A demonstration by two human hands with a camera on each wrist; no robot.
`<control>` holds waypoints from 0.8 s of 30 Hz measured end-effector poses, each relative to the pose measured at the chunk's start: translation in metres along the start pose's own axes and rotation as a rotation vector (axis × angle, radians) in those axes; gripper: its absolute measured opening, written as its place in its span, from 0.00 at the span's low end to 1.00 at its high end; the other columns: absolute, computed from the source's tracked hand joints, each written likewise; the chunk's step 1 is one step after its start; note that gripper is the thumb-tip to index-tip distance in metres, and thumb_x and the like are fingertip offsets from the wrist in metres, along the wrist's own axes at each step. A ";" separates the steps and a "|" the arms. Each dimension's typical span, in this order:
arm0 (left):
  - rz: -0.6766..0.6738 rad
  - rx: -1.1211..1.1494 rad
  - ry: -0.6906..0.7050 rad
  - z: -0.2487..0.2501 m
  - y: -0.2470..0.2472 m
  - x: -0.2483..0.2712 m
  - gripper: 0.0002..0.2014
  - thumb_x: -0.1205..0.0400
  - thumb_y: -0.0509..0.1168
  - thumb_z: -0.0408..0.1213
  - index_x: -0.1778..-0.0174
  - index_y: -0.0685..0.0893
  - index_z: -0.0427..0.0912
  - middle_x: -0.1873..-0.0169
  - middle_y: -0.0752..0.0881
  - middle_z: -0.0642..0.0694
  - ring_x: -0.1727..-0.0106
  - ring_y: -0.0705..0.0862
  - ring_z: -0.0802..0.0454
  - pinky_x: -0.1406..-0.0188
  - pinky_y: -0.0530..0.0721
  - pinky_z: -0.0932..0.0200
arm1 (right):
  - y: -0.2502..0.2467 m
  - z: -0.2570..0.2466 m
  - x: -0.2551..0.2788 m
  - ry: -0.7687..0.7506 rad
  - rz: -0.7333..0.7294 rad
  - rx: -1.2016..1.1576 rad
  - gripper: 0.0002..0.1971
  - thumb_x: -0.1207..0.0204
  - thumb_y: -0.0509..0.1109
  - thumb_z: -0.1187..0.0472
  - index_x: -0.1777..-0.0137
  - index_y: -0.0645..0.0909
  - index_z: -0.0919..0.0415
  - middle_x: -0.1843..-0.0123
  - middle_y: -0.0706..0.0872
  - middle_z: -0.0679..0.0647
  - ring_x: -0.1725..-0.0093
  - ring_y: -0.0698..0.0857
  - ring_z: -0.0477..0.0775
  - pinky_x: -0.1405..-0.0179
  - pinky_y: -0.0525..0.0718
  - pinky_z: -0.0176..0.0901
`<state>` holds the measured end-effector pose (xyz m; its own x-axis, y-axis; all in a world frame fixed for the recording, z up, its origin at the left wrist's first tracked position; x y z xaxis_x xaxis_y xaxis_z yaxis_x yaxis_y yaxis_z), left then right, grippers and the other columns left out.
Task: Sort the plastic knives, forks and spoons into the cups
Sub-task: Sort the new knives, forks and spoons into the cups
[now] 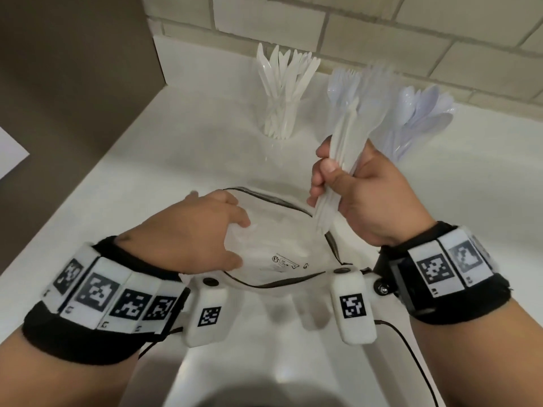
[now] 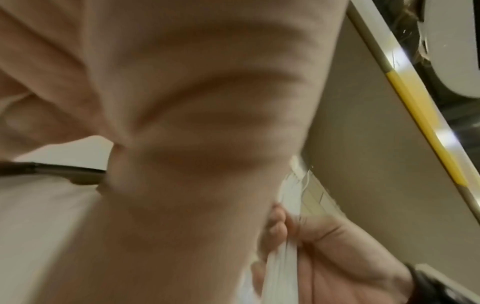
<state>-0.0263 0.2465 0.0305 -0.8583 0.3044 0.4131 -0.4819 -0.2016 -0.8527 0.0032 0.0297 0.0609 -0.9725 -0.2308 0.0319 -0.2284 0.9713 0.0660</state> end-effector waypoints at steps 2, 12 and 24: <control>0.132 0.070 0.039 0.007 -0.015 0.005 0.16 0.29 0.67 0.65 0.49 0.81 0.66 0.40 0.72 0.63 0.35 0.75 0.55 0.26 0.68 0.42 | 0.006 -0.001 0.000 0.051 -0.059 -0.047 0.06 0.19 0.61 0.68 0.50 0.75 0.57 0.70 0.81 0.50 0.70 0.79 0.49 0.63 0.83 0.50; 0.261 1.084 0.358 0.051 -0.057 -0.001 0.17 0.19 0.62 0.51 0.46 0.82 0.40 0.63 0.85 0.40 0.66 0.85 0.47 0.62 0.84 0.57 | 0.049 -0.007 -0.009 0.175 -0.348 -0.152 0.09 0.25 0.65 0.68 0.46 0.73 0.63 0.69 0.78 0.55 0.73 0.75 0.48 0.70 0.79 0.46; 0.664 1.555 0.358 0.043 -0.075 -0.009 0.09 0.13 0.57 0.39 0.57 0.77 0.42 0.71 0.80 0.50 0.66 0.85 0.52 0.51 0.87 0.46 | 0.060 0.010 -0.004 0.358 -0.383 0.018 0.13 0.24 0.69 0.76 0.45 0.74 0.62 0.61 0.82 0.56 0.63 0.86 0.54 0.62 0.85 0.43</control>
<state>0.0098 0.2186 0.1050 -0.9903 -0.0640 -0.1230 0.0190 -0.9413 0.3371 -0.0076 0.0895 0.0548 -0.7432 -0.5717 0.3476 -0.5684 0.8135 0.1229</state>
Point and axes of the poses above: each hand's wrist, its own x-axis away from the middle knuckle, its own y-axis out of the palm, z = x × y, the point moved 2 cm from there along -x, towards the middle knuckle
